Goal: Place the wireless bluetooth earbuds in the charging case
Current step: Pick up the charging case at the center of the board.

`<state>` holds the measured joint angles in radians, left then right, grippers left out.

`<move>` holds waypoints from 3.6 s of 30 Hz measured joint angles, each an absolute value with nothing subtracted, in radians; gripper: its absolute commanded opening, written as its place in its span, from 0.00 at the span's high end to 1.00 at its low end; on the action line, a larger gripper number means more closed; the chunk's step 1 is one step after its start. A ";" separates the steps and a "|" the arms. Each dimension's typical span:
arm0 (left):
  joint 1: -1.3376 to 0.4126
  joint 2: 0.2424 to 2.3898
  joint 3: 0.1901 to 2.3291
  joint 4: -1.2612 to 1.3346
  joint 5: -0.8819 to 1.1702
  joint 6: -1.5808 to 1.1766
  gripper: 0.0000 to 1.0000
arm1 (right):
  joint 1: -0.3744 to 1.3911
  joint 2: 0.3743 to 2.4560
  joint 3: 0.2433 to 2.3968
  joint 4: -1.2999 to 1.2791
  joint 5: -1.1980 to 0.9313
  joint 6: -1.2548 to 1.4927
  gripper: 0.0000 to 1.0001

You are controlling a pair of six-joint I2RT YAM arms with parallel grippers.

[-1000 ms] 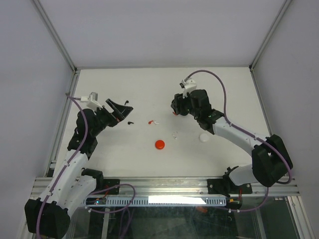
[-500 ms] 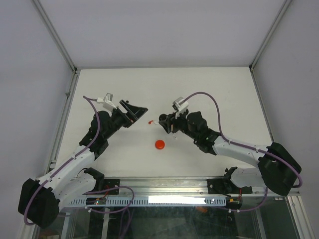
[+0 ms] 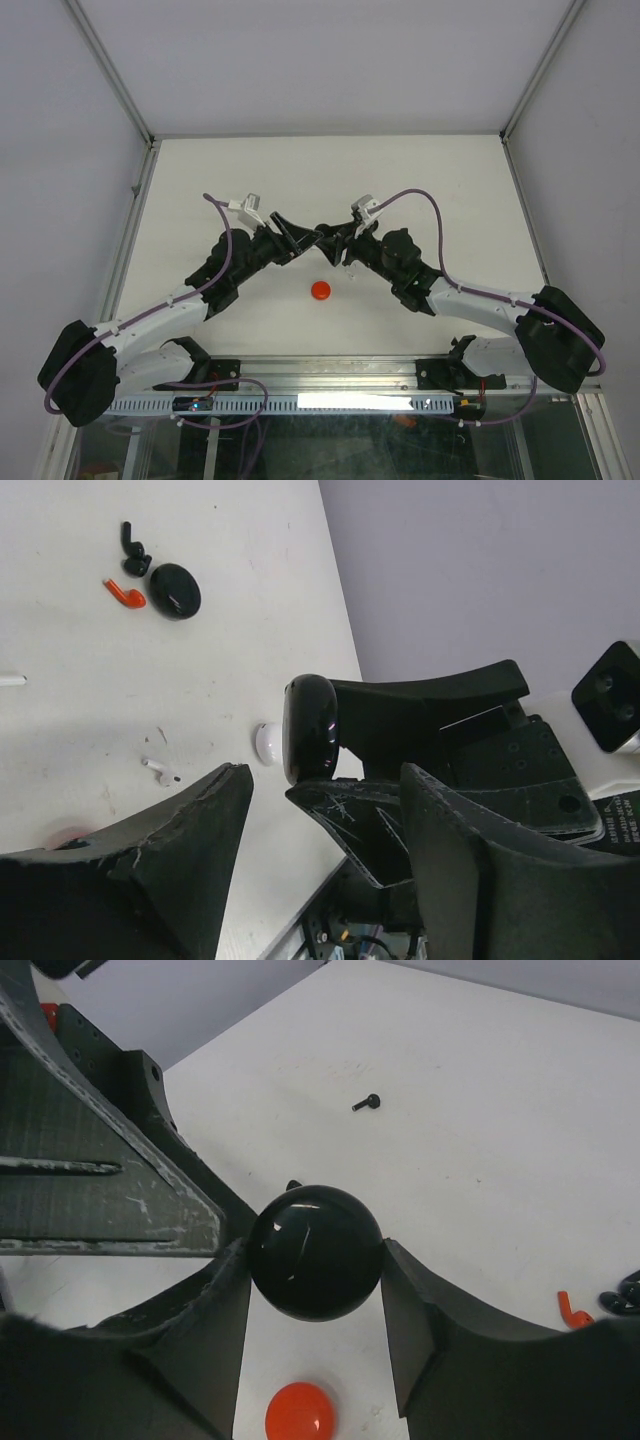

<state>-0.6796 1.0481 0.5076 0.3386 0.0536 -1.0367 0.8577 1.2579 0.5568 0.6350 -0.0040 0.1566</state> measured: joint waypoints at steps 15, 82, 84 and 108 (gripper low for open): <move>-0.715 1.122 0.508 0.402 -0.005 -1.035 0.58 | 0.863 1.258 0.536 0.672 -0.004 0.172 0.60; -0.698 1.119 1.087 -0.353 0.433 -0.051 1.00 | 0.600 1.044 0.753 0.078 -0.751 -0.130 0.16; -0.698 1.143 1.121 -0.376 0.471 -0.022 0.99 | 0.592 1.044 0.751 0.101 -0.805 -0.136 0.18; -0.699 1.304 1.345 -0.717 0.611 0.218 1.00 | 0.571 1.195 0.852 0.107 -1.073 -0.177 0.55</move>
